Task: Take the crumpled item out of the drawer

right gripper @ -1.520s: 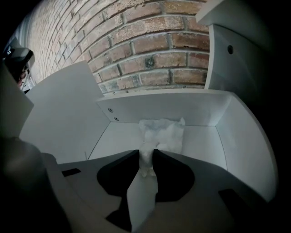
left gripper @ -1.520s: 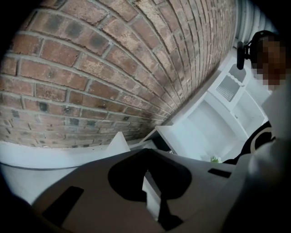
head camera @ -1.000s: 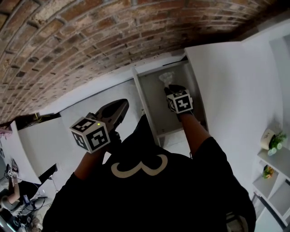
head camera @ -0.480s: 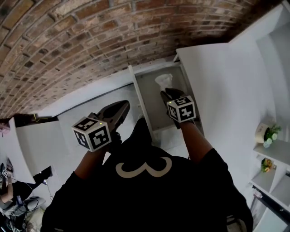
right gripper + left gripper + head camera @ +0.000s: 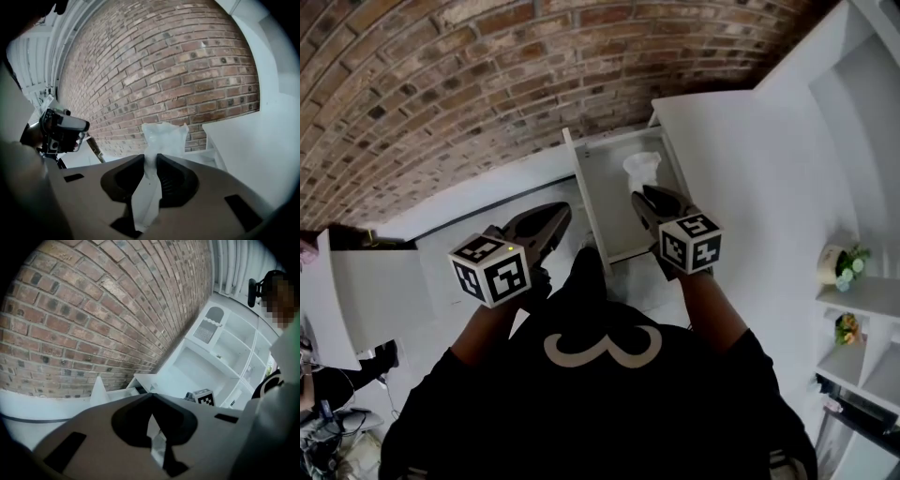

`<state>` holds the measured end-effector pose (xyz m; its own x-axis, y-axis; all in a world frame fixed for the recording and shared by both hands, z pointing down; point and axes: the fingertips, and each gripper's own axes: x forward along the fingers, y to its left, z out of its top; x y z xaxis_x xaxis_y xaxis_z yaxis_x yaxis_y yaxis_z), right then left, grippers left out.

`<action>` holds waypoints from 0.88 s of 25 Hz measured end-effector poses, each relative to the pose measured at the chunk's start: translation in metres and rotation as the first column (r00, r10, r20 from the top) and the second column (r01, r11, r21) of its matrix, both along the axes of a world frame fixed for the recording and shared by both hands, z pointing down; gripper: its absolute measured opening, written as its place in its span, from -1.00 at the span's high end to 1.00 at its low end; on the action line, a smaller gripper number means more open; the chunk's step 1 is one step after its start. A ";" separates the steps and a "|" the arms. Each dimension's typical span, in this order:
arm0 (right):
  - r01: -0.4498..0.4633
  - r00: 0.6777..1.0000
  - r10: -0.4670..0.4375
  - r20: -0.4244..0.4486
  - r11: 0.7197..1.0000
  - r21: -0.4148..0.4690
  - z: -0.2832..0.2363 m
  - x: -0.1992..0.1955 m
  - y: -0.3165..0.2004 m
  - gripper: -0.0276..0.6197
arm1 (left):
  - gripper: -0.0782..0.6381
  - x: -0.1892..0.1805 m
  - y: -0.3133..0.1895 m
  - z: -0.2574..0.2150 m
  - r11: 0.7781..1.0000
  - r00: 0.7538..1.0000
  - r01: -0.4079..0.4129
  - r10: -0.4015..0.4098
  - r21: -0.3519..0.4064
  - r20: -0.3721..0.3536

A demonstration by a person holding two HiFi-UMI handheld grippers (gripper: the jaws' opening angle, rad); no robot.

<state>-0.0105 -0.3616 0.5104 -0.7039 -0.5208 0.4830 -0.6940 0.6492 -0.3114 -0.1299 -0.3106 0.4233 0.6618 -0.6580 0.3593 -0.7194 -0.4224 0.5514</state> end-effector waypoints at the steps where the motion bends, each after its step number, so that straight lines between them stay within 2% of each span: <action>1: 0.002 1.000 -0.002 0.015 1.000 0.011 -0.010 0.001 0.006 0.62 | 0.78 0.002 0.004 -0.005 1.000 1.000 -0.002 0.002 0.011 -0.001; 11: 0.031 0.993 -0.046 0.106 0.989 0.146 -0.102 0.022 0.063 0.62 | 0.78 0.021 0.042 -0.054 0.990 0.999 -0.034 0.033 0.135 0.009; 17: 0.056 0.986 -0.087 0.140 0.975 0.213 -0.145 0.027 0.094 0.62 | 0.78 0.033 0.063 -0.093 0.969 0.999 -0.054 0.050 0.243 0.023; 22: 0.077 0.982 -0.118 0.150 0.964 0.256 -0.165 0.029 0.114 0.62 | 0.78 0.041 0.077 -0.111 0.954 0.998 -0.065 0.057 0.294 0.035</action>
